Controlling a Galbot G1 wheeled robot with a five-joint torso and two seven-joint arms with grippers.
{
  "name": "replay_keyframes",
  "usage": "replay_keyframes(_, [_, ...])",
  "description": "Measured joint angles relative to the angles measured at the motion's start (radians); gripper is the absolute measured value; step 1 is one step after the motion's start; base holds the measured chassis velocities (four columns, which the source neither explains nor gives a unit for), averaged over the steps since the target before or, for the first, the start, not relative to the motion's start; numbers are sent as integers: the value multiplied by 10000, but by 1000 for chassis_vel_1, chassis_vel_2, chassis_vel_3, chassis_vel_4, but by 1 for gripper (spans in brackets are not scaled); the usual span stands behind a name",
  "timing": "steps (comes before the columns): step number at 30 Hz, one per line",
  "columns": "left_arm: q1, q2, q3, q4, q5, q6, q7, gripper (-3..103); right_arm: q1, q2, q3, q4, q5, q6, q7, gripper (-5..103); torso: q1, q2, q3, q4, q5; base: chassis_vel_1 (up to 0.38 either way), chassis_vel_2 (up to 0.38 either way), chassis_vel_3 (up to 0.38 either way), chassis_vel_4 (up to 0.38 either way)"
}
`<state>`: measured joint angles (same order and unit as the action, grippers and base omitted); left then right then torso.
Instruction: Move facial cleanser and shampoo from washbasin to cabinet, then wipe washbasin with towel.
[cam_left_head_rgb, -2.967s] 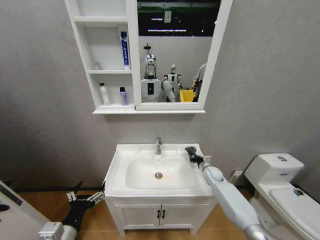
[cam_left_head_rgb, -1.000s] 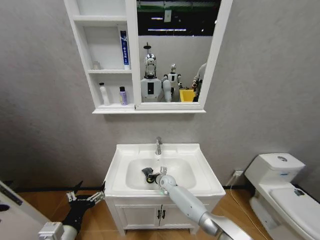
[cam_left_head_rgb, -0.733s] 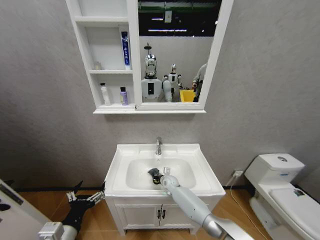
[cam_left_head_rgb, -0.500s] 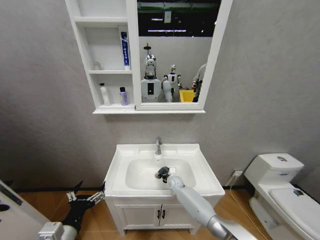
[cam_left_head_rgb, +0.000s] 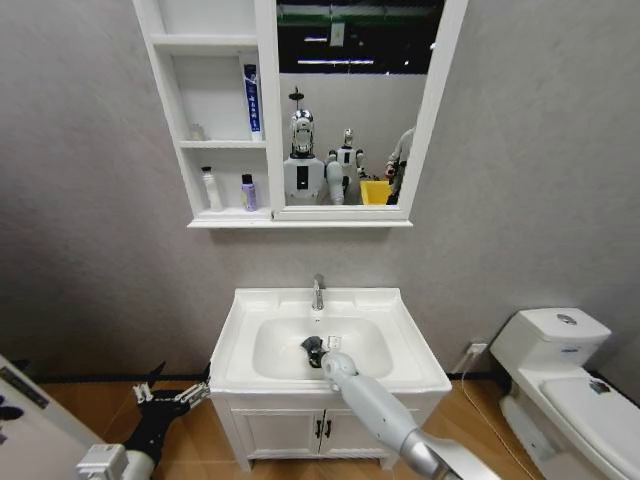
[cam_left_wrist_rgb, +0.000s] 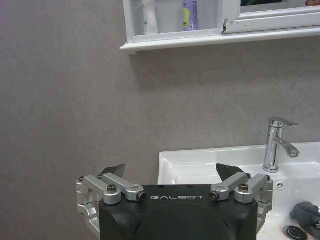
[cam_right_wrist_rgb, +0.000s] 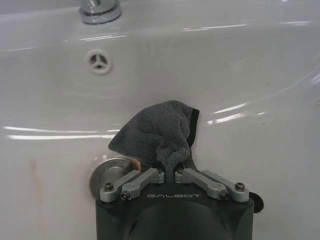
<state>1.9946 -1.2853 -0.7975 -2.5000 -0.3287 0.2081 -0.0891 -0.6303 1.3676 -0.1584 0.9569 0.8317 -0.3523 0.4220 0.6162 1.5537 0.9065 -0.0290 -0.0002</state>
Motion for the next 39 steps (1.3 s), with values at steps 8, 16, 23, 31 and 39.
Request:
replay_keyframes(8, [-1,0,0,0,0,0,0,100,222,299,-272,-25,1097,-89,-235,4,2,-4,6,-9,1,0,0,0,0])
replay_keyframes(16, [0,0,0,0,1,0,0,100,847,1947,-700,-510,2741,-560,-691,4,6,-6,8,5,2,0,0,0,0])
replay_keyframes(23, [0,0,0,0,0,0,0,100,802,1949,-553,-447,2758,-693,-349,4,5,-5,5,6,3,0,0,0,0])
replay_keyframes(31, [-1,0,0,0,1,0,0,100,-393,-438,622,1751,1829,-829,677,4,5,-6,6,-7,5,0,0,0,0])
replay_keyframes(39, [0,0,0,0,0,0,-1,100,-1855,-3097,2018,4908,856,-620,299,4,1,-2,3,-8,3,0,0,0,0])
